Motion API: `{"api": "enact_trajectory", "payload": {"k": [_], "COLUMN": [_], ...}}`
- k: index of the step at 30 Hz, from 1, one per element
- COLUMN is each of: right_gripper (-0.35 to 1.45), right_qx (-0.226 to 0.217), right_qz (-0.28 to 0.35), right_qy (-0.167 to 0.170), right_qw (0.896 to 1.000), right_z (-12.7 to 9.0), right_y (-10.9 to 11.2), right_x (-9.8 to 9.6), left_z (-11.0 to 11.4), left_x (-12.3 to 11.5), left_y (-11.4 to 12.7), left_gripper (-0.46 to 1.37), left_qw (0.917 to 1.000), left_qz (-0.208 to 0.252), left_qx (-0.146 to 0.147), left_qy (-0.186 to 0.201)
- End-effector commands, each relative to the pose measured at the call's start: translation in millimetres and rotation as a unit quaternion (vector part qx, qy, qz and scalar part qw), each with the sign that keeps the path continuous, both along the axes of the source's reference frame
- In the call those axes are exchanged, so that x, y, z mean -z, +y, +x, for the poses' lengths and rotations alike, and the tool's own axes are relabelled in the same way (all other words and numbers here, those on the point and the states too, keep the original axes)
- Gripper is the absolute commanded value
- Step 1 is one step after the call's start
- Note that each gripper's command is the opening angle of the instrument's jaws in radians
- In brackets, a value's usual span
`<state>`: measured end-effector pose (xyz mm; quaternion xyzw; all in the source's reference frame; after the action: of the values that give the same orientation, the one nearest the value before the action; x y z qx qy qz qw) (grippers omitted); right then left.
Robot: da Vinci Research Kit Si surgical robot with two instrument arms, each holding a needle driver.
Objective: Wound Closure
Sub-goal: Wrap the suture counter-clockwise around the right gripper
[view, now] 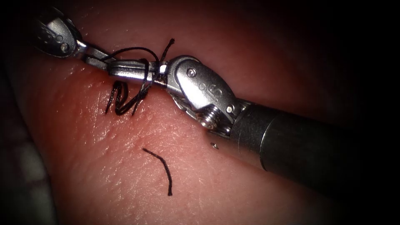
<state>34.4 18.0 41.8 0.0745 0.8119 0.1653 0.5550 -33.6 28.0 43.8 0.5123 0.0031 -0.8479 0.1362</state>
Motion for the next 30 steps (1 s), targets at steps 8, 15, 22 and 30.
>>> {"api": "enact_trajectory", "payload": {"k": [8, 15, 22, 30], "right_gripper": [-0.29, -0.35, -0.35, -0.35], "right_qx": [0.005, 0.021, 0.01, 0.003], "right_qz": [-0.001, -0.01, -0.029, -0.03], "right_qy": [-0.005, -0.026, -0.036, -0.039], "right_qw": [1.0, 0.999, 0.999, 0.999], "right_z": [-0.2, -0.5, -1.6, -2.1], "right_y": [-0.4, -0.4, 0.4, 1.5], "right_x": [-0.1, -0.5, -1.2, -0.4], "left_z": [0.8, 1.4, 1.6, 1.8], "left_x": [0.8, 2.5, 4.4, 6.1], "left_y": [0.6, 0.9, 0.5, 0.0], "left_gripper": [-0.35, -0.35, -0.35, -0.35], "left_qw": [0.9997, 0.9992, 0.9976, 0.9956], "left_qz": [0.011, 0.012, 0.032, 0.058], "left_qx": [0.02, 0.036, 0.059, 0.071], "left_qy": [-0.009, -0.015, -0.019, -0.017]}}
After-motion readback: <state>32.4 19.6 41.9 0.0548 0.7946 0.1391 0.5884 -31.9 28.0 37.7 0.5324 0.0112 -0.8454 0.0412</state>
